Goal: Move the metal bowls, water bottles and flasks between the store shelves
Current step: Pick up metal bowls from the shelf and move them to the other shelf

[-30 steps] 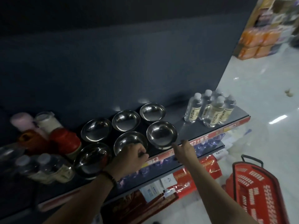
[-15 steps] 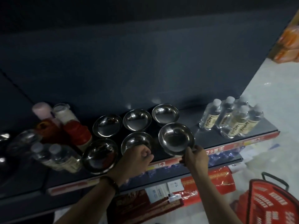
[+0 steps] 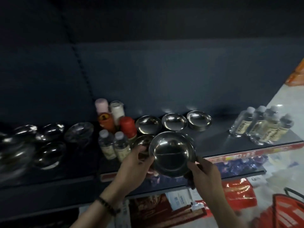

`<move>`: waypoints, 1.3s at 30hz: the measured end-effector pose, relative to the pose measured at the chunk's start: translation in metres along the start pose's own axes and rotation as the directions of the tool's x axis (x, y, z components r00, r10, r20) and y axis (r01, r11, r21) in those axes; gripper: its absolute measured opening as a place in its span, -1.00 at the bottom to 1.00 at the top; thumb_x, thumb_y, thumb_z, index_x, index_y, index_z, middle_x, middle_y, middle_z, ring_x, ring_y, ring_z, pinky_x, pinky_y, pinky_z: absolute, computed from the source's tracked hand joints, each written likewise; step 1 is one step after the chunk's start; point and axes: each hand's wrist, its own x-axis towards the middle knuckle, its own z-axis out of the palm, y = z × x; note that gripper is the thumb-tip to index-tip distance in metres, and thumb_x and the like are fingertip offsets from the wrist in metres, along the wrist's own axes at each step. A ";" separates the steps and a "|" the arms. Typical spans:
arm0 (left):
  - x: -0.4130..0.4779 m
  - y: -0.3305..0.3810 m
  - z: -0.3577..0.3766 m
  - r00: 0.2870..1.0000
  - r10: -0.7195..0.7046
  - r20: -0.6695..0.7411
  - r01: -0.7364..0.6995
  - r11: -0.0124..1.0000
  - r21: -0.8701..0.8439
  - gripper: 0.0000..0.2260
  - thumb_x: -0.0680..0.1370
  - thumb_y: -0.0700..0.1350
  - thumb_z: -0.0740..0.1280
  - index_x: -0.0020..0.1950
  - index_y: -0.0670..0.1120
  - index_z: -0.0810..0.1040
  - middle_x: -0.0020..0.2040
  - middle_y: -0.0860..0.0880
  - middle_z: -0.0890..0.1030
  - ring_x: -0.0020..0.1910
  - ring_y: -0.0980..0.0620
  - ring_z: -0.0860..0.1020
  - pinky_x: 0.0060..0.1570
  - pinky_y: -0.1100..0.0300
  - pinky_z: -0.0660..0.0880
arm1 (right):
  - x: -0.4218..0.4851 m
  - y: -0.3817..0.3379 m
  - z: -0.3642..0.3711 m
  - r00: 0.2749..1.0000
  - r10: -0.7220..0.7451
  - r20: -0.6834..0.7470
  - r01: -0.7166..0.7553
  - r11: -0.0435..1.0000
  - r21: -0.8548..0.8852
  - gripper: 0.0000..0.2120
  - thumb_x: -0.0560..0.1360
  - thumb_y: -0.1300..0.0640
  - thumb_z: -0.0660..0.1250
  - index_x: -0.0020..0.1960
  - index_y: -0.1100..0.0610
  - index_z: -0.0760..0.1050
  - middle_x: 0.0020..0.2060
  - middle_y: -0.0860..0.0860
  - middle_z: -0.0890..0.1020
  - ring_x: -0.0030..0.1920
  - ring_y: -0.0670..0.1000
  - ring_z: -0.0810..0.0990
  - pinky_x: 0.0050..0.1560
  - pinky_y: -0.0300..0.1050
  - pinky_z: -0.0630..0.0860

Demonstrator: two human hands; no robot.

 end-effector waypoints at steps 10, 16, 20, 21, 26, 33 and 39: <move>-0.075 -0.042 -0.185 0.966 -0.030 -0.257 0.057 0.994 0.096 -0.94 0.63 -0.20 0.42 0.05 -0.06 0.58 -0.17 -0.13 0.73 -0.35 0.00 0.70 -0.36 0.20 0.59 | -0.066 -0.066 0.156 0.976 -0.130 0.175 0.121 0.991 0.062 -0.82 0.68 0.06 0.34 0.20 -0.12 0.66 -0.27 0.04 0.73 -0.40 0.12 0.71 -0.22 0.10 0.65; -0.079 -0.048 -0.257 0.890 -0.013 -0.456 0.108 0.977 0.184 -0.96 0.62 -0.13 0.45 0.02 0.00 0.62 -0.22 -0.07 0.73 -0.38 0.07 0.67 -0.36 0.19 0.58 | -0.045 -0.100 0.231 0.921 -0.206 0.330 0.194 0.979 0.071 -0.70 0.62 0.04 0.43 0.31 -0.21 0.55 -0.25 0.00 0.75 -0.34 0.07 0.74 -0.18 0.13 0.69; -0.076 -0.054 -0.300 0.826 0.006 -0.564 0.169 0.951 0.258 -0.95 0.64 -0.08 0.43 0.07 0.06 0.67 -0.18 0.08 0.76 -0.28 0.15 0.71 -0.27 0.19 0.63 | -0.025 -0.124 0.285 0.891 -0.204 0.405 0.171 0.978 0.118 -0.42 0.34 -0.38 0.49 0.35 -0.40 0.51 0.06 -0.09 0.75 0.08 0.13 0.76 0.07 0.26 0.71; -0.075 -0.058 -0.313 0.810 0.008 -0.587 0.188 0.944 0.272 -0.94 0.63 -0.04 0.43 0.08 0.08 0.68 -0.16 0.12 0.76 -0.23 0.17 0.72 -0.18 0.14 0.67 | -0.019 -0.128 0.302 0.878 -0.228 0.420 0.197 0.974 0.115 -0.36 0.28 -0.44 0.47 0.35 -0.42 0.49 0.10 -0.10 0.74 0.11 0.14 0.75 0.10 0.27 0.71; -0.073 -0.069 -0.380 0.739 -0.003 -0.674 0.230 0.941 0.248 -0.89 0.62 -0.02 0.42 0.09 0.12 0.74 -0.23 0.18 0.74 -0.25 0.19 0.70 -0.13 0.11 0.67 | -0.012 -0.166 0.380 0.813 -0.318 0.488 0.313 0.945 0.093 -0.40 0.38 -0.32 0.50 0.39 -0.26 0.53 0.22 -0.21 0.69 0.25 -0.08 0.65 0.30 0.08 0.60; -0.059 -0.093 -0.492 0.649 0.019 -0.760 0.184 0.966 0.181 -0.78 0.54 0.04 0.52 0.17 0.11 0.67 0.00 0.17 0.74 0.01 0.23 0.69 -0.02 0.20 0.64 | -0.014 -0.228 0.496 0.747 -0.424 0.512 0.464 0.884 0.056 -0.63 0.59 -0.17 0.42 0.38 -0.21 0.54 -0.14 -0.18 0.66 -0.14 -0.18 0.63 -0.14 -0.24 0.50; -0.029 -0.131 -0.617 0.664 0.015 -0.747 0.109 0.987 0.117 -0.79 0.50 -0.01 0.53 0.14 0.10 0.74 -0.03 0.16 0.78 -0.02 0.19 0.73 0.04 0.07 0.67 | 0.003 -0.269 0.629 0.750 -0.402 0.525 0.444 0.895 0.051 -0.72 0.68 -0.13 0.31 0.26 -0.02 0.63 -0.08 -0.10 0.73 -0.05 -0.11 0.69 0.03 -0.03 0.58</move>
